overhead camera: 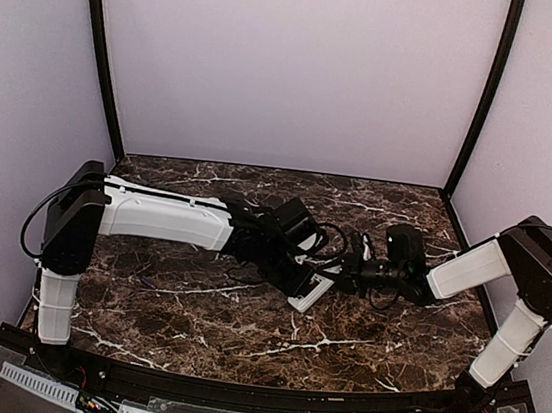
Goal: Load the batteries into the remote control
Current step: Load the battery into the battery compartment.
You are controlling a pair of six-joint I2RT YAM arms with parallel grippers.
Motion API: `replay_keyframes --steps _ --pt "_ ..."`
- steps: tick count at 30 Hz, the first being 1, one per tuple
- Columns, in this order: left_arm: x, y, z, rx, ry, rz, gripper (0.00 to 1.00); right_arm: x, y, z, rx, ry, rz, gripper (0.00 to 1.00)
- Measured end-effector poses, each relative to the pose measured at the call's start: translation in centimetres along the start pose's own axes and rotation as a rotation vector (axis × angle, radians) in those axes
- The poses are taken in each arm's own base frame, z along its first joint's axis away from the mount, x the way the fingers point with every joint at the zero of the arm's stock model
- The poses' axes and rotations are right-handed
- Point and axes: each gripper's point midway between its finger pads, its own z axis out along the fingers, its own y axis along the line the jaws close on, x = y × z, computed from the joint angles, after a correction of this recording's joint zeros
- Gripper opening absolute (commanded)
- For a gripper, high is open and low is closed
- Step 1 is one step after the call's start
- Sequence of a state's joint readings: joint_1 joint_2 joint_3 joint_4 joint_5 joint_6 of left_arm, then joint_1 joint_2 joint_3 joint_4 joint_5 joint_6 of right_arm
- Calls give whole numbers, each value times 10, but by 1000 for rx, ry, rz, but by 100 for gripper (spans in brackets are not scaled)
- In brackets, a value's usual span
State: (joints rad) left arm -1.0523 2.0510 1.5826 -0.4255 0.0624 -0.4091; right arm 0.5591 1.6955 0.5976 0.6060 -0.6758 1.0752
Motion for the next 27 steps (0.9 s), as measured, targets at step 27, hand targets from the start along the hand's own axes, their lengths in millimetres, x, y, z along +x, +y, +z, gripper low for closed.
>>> replay_keyframes --steps 27 --pt "-1 4 1 -39 26 11 27 7 2 7 -49 31 35 0"
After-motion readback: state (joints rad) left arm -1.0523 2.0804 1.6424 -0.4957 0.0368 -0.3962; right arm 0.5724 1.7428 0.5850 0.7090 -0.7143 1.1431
